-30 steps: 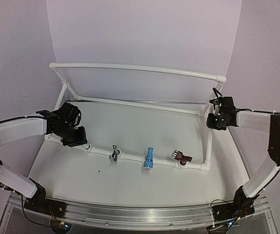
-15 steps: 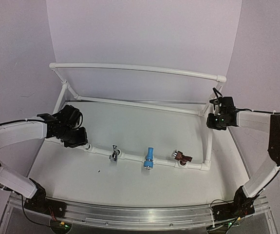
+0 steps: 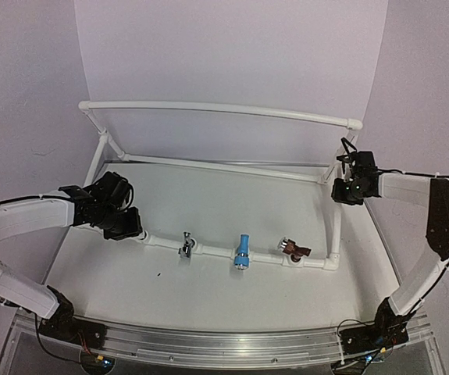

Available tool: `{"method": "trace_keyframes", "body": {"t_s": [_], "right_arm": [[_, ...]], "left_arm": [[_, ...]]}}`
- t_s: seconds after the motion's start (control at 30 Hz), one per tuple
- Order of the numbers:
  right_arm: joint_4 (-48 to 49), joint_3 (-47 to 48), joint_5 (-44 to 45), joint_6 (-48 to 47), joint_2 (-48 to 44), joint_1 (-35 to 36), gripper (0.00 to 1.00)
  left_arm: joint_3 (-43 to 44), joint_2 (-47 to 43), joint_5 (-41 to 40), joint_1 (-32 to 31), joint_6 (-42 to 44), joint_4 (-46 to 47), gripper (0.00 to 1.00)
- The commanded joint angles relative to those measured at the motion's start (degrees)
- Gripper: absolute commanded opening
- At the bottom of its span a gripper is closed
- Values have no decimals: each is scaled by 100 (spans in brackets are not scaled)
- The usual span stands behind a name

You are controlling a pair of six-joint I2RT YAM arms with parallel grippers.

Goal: Install the water faucets

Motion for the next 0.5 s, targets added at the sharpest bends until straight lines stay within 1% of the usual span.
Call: {"method": "trace_keyframes", "body": {"t_s": [0.0, 0.2, 0.3, 0.47], "right_arm": [[37, 256, -47, -120, 64, -51, 0], [11, 155, -108, -183, 19, -48, 0], [-6, 157, -108, -235, -5, -47, 0], [-21, 211, -95, -275, -21, -48, 0]], "left_arm": [[34, 250, 403, -78, 199, -765, 0], [365, 682, 402, -78, 473, -1010, 0], [531, 842, 258, -79, 640, -1298, 0], [603, 898, 295, -78, 863, -1464, 0]]}}
